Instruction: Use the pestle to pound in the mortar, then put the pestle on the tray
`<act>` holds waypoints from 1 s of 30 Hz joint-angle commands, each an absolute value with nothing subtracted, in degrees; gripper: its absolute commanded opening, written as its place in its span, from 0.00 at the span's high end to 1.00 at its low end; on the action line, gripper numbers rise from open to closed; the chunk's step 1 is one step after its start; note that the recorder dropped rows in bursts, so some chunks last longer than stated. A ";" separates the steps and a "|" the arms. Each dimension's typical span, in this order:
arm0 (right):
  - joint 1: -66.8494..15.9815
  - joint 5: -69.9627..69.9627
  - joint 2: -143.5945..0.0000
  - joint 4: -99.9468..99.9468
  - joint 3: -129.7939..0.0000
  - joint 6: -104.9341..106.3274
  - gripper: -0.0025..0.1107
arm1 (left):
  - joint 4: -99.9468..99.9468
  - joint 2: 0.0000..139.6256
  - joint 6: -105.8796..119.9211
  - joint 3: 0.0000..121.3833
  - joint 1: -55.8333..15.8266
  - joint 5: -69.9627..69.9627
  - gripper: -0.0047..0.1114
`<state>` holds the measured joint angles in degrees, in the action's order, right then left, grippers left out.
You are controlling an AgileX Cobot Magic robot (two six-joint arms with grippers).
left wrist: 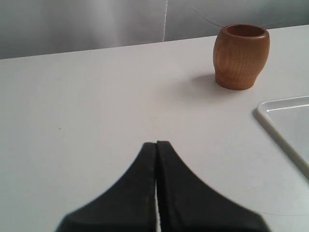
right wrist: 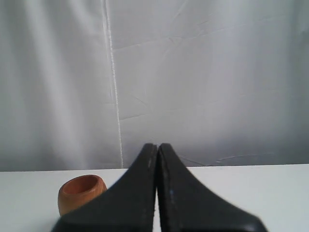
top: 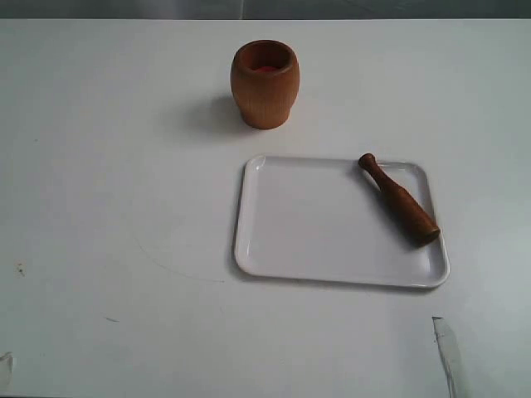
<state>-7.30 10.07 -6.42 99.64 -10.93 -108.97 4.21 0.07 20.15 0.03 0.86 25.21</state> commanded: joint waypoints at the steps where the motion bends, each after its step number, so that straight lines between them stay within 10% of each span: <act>1: -6.91 9.42 -6.27 99.95 -10.53 -110.38 0.98 | 3.79 0.00 19.68 0.00 0.42 25.03 0.96; 12: -6.91 6.61 -6.27 13.25 -4.56 -11.44 0.98 | 3.79 0.00 19.68 0.00 0.42 25.03 0.96; 30: -6.91 1.43 -5.40 7.35 0.00 0.00 0.98 | 3.79 0.00 19.68 0.00 0.42 25.03 0.96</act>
